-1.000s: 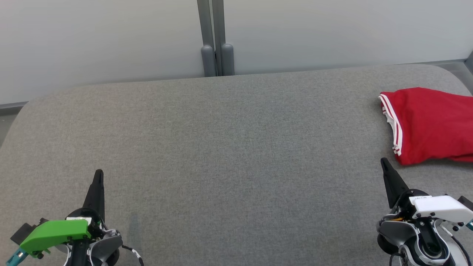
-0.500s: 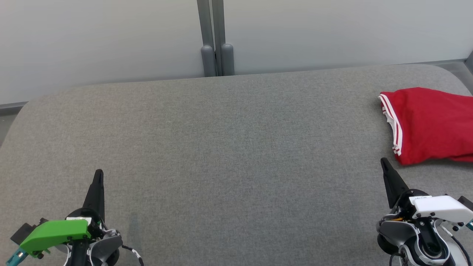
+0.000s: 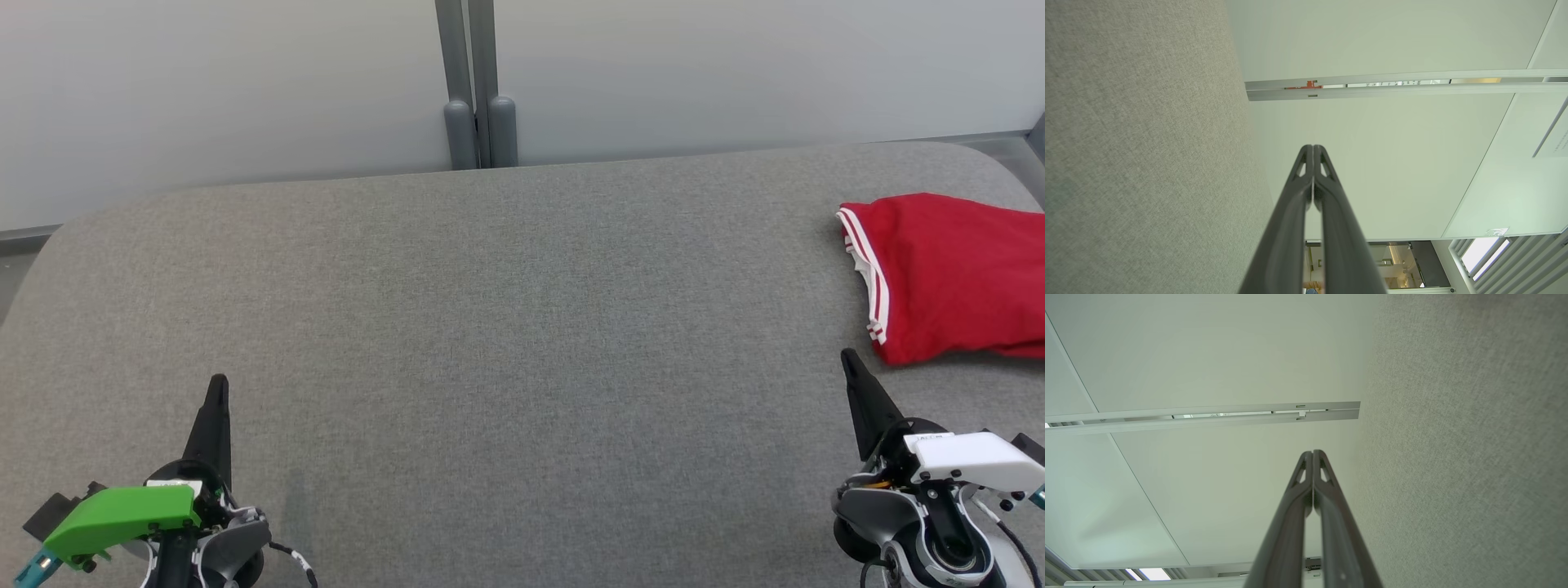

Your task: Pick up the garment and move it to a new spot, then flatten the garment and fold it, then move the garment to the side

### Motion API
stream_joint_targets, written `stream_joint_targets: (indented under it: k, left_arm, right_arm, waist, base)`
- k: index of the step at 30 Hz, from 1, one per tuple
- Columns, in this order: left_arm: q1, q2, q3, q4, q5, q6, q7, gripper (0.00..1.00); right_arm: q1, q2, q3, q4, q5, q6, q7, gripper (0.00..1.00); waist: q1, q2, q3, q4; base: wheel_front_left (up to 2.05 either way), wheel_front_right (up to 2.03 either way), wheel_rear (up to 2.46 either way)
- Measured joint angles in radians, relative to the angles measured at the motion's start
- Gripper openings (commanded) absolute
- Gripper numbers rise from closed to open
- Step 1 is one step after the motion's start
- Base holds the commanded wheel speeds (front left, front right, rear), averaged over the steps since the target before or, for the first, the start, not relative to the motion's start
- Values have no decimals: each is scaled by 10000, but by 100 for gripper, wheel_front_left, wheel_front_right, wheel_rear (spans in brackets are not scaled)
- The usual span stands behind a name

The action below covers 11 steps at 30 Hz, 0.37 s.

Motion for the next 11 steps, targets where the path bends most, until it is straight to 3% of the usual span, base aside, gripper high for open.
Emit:
stream_joint_targets:
  k: [11]
  left_arm:
    - [0,0,0,0,0,0,0,0]
  right_arm:
    - [0,0,0,0,0,0,0,0]
  waist:
    - [0,0,0,0]
  base:
    - [0,0,0]
